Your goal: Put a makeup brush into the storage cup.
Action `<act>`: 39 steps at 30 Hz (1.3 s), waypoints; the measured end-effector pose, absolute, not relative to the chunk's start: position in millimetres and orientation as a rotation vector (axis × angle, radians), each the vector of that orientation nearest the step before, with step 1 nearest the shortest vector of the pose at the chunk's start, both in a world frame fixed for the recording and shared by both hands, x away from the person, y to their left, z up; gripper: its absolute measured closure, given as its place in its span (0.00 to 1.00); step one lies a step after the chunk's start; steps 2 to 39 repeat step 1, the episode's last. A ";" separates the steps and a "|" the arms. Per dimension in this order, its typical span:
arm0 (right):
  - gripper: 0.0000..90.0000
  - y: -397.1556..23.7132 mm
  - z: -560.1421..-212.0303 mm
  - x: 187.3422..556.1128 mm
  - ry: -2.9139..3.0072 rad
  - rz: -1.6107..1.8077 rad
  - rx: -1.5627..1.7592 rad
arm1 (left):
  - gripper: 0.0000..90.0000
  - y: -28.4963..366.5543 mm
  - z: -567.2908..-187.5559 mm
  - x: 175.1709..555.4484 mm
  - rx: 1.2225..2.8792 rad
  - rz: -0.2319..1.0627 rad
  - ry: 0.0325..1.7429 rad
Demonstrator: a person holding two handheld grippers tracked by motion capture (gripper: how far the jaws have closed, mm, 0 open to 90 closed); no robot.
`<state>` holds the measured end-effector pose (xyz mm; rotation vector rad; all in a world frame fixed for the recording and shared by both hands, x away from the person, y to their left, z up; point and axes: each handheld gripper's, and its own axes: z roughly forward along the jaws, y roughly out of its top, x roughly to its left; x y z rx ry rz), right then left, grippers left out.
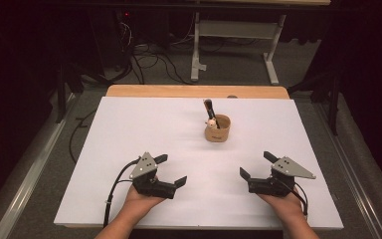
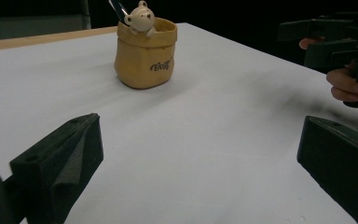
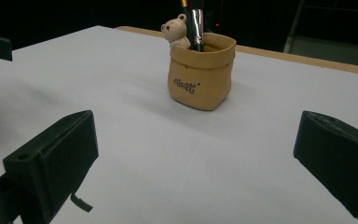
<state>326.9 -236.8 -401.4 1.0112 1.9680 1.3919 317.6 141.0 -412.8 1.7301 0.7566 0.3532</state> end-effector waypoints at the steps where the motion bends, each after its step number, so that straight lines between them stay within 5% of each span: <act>1: 0.01 -237.0 -401.4 326.9 1.968 1.393 1.014 | 0.01 141.1 -412.7 317.6 1.729 0.353 0.756; 39: 0.01 -237.0 -401.4 326.9 1.968 1.393 1.014 | 0.01 141.1 -412.7 317.6 1.729 0.353 0.756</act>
